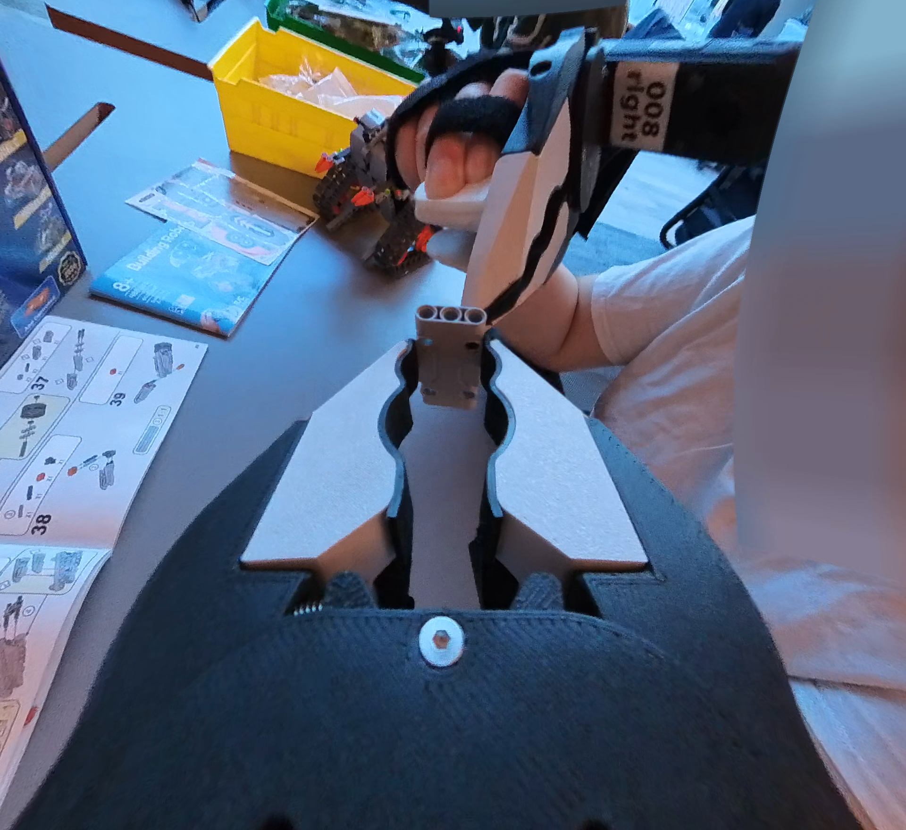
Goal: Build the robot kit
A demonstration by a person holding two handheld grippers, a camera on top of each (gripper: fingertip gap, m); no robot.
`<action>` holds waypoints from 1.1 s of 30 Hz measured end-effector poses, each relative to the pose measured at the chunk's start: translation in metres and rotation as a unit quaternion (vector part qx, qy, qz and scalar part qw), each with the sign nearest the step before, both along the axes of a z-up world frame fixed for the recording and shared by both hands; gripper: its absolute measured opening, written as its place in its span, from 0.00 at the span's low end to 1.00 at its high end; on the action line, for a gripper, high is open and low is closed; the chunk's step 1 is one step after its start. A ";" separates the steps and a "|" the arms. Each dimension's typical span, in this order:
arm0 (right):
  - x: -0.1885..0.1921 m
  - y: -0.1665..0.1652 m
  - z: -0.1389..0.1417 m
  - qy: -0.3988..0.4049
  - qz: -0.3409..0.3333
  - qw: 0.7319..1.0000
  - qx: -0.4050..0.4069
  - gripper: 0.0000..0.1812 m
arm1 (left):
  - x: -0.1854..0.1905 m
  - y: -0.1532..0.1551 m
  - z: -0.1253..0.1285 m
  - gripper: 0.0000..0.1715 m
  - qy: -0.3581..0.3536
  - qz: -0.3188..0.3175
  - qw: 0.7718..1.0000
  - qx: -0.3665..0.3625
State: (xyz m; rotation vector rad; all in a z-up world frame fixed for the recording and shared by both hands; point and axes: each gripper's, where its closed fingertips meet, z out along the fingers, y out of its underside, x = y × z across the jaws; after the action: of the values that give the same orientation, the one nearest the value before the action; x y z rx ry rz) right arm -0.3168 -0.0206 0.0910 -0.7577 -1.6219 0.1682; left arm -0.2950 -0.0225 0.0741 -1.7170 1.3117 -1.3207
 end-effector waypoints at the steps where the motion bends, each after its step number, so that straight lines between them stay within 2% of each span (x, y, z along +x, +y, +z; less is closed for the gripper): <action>1: 0.000 0.002 0.001 0.002 -0.005 1.000 0.005 0.02 | 0.000 0.001 -0.001 0.13 0.002 0.003 1.000 0.003; 6: 0.000 0.007 -0.002 0.002 -0.006 1.000 -0.015 0.03 | -0.001 0.006 -0.003 0.13 -0.003 0.011 1.000 -0.015; 9: 0.003 0.002 -0.004 -0.004 0.015 0.999 -0.037 0.05 | -0.003 -0.002 -0.005 0.13 -0.014 -0.024 0.998 -0.058; 12: 0.014 -0.006 -0.006 0.001 0.056 0.993 -0.102 0.12 | -0.009 -0.017 -0.019 0.14 0.010 -0.072 0.994 -0.082; 14: 0.014 -0.020 -0.014 -0.011 0.104 0.980 -0.167 0.20 | -0.011 -0.036 -0.031 0.14 0.030 -0.133 0.986 -0.091; 17: 0.009 -0.046 -0.036 -0.060 0.178 0.955 -0.230 0.22 | -0.010 -0.059 -0.050 0.14 0.064 -0.206 0.970 -0.111; 20: 0.005 -0.059 -0.058 -0.115 0.206 0.934 -0.267 0.20 | -0.005 -0.074 -0.069 0.14 0.106 -0.260 0.952 -0.119; 22: 0.010 -0.073 -0.072 -0.165 0.233 0.911 -0.297 0.15 | 0.001 -0.079 -0.073 0.14 0.111 -0.282 0.945 -0.127; 24: 0.011 -0.079 -0.078 -0.184 0.243 0.901 -0.309 0.12 | 0.004 -0.083 -0.079 0.14 0.122 -0.296 0.937 -0.138; 27: 0.012 -0.079 -0.085 -0.207 0.239 0.893 -0.320 0.11 | 0.005 -0.085 -0.085 0.14 0.134 -0.309 0.931 -0.141; 33: 0.010 -0.079 -0.083 -0.219 0.230 0.892 -0.321 0.10 | 0.002 -0.084 -0.084 0.14 0.124 -0.312 0.933 -0.132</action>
State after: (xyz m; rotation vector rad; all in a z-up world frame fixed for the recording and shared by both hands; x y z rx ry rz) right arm -0.3066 -0.0994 0.0078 -0.9343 -2.1969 0.9749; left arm -0.2932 -0.1061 -0.0095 -1.7525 2.0213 -1.7291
